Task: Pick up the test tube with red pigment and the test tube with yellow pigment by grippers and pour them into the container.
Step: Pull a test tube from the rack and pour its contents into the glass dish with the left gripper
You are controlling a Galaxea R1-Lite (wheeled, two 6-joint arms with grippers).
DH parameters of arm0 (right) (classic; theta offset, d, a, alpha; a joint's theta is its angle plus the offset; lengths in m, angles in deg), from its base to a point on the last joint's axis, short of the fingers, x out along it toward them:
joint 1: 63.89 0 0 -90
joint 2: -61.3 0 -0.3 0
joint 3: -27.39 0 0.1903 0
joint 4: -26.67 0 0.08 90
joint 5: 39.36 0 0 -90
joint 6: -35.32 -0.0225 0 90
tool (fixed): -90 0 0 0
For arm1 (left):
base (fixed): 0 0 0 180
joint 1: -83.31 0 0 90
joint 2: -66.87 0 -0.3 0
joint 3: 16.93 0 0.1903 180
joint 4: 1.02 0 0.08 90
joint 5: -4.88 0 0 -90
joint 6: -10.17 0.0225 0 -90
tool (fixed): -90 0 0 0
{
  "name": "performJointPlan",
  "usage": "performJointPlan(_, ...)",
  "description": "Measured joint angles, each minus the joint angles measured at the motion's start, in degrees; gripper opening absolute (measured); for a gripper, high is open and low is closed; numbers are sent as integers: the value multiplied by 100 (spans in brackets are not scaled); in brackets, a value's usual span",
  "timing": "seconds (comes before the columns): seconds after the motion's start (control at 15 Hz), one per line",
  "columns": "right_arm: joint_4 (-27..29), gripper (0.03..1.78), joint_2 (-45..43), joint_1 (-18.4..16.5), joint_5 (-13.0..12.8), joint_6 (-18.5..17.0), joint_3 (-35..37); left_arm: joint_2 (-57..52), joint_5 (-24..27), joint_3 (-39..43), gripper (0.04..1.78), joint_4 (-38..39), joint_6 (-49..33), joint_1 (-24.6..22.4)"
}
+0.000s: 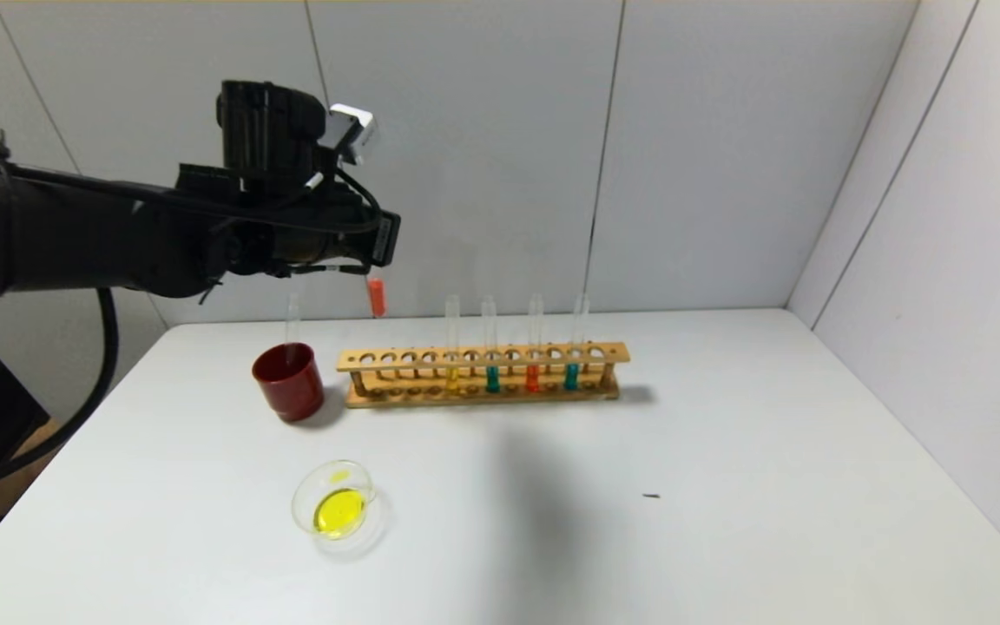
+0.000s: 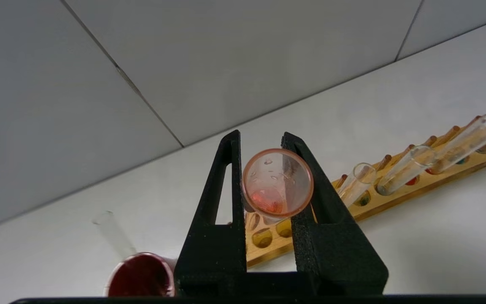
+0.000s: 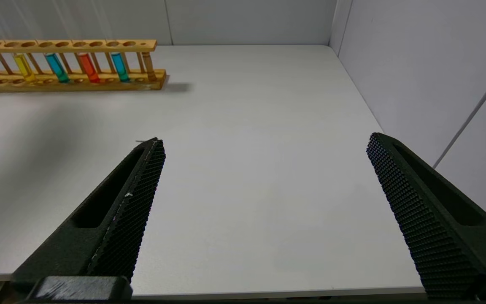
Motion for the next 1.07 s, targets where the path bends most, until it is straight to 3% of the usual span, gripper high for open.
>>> performJointPlan(0.33, 0, 175, 0, 0, 0, 0, 0, -851, -38, 193, 35, -656, 848, 28)
performJointPlan(0.67, 0, 175, 0, 0, 2, 0, 0, -1432, -460, 1312, 35, -538, 2823, -101)
performJointPlan(1.07, 0, 175, 0, 0, 0, 0, 0, -2005, 524, 2954, 35, -254, 5613, -190)
